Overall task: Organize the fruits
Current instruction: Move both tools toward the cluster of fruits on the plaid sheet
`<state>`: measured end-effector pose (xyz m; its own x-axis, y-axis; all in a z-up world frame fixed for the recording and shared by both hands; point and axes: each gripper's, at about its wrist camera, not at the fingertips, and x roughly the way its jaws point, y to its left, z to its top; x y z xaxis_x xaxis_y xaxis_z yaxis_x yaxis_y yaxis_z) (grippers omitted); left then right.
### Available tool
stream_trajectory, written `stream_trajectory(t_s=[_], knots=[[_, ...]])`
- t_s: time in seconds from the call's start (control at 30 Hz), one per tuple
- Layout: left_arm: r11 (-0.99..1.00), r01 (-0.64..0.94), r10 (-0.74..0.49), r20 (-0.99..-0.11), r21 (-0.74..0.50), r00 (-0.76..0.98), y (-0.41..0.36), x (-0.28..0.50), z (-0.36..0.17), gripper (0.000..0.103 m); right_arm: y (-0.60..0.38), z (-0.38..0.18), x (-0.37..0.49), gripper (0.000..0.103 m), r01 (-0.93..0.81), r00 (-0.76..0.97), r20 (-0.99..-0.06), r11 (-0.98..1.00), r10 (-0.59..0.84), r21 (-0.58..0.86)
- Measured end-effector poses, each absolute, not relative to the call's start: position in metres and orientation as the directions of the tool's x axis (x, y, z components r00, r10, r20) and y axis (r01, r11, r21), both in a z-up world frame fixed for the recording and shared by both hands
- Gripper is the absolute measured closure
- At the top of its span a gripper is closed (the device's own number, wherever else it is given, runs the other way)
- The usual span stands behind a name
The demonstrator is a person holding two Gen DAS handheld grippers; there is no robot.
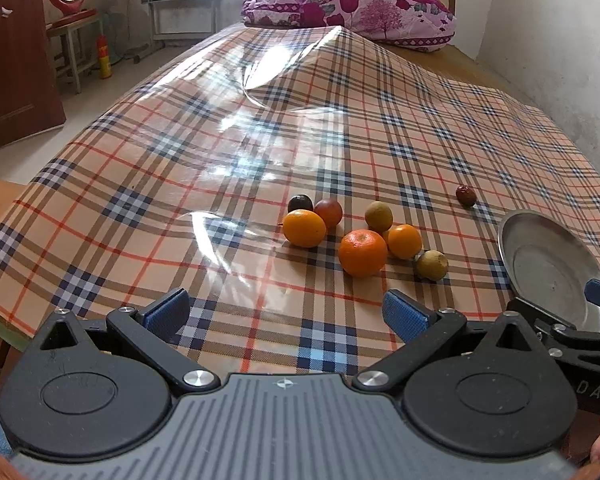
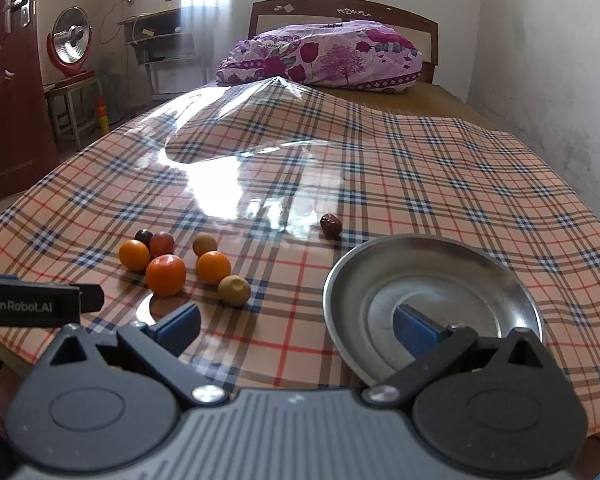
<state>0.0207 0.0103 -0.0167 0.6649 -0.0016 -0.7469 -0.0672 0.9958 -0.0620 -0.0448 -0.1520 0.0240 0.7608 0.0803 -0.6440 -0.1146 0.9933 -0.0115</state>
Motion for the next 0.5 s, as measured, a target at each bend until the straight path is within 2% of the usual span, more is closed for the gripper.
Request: stream_trajectory(t_s=[0.5], knots=[[0.996, -0.067, -0.003, -0.749, -0.063, 0.663, 0.0172, 0.0272, -0.0205, 0.0, -0.1456, 0.0208, -0.0361, 0.0, -0.142, 0.755, -0.648, 0.99, 0.1, -0.013]])
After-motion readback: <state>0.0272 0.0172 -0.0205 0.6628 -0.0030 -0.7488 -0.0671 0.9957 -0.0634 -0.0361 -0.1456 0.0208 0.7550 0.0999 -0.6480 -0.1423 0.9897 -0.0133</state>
